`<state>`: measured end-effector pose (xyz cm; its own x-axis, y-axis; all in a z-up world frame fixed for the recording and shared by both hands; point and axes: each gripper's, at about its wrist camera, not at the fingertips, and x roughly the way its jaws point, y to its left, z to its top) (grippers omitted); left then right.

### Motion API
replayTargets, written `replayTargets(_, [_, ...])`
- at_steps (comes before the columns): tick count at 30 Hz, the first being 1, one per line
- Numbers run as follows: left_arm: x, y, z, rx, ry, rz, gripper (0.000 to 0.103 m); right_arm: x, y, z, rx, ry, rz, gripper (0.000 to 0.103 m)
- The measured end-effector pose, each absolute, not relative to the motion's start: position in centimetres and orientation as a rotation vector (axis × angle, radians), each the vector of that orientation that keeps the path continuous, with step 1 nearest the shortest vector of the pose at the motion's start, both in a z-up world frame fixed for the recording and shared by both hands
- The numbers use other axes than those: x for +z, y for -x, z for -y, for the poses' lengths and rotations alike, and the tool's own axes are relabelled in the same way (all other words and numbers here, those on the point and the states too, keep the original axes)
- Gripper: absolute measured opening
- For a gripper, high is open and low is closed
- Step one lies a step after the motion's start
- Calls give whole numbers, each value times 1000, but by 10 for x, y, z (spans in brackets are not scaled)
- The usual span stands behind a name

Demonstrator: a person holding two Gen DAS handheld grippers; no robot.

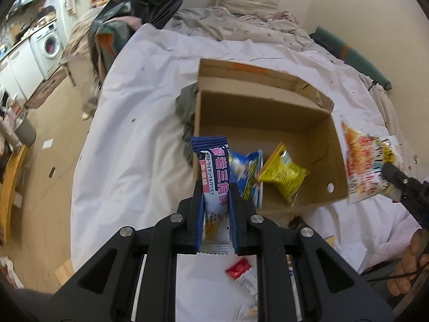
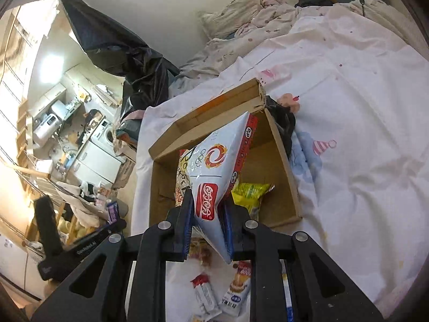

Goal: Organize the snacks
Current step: 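Lower both held snacks into the box and open both tools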

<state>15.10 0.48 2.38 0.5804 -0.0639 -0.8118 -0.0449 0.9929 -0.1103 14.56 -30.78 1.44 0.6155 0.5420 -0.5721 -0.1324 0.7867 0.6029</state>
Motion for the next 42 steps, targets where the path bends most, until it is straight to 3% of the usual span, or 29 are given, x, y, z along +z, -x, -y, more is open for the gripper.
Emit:
replayTargets(17, [-3,-220,39,-100,49,-972,14,-20,-206,289,384,-482,-954,21])
replayTargets(27, [-29,-230,50,-131,34,-997,14,-51,-212,276,329,-439,-1066,21])
replayTargets(42, [-34,-226,53,-146,35,-994,15,-57,-212,267,303,-381,-1076,23])
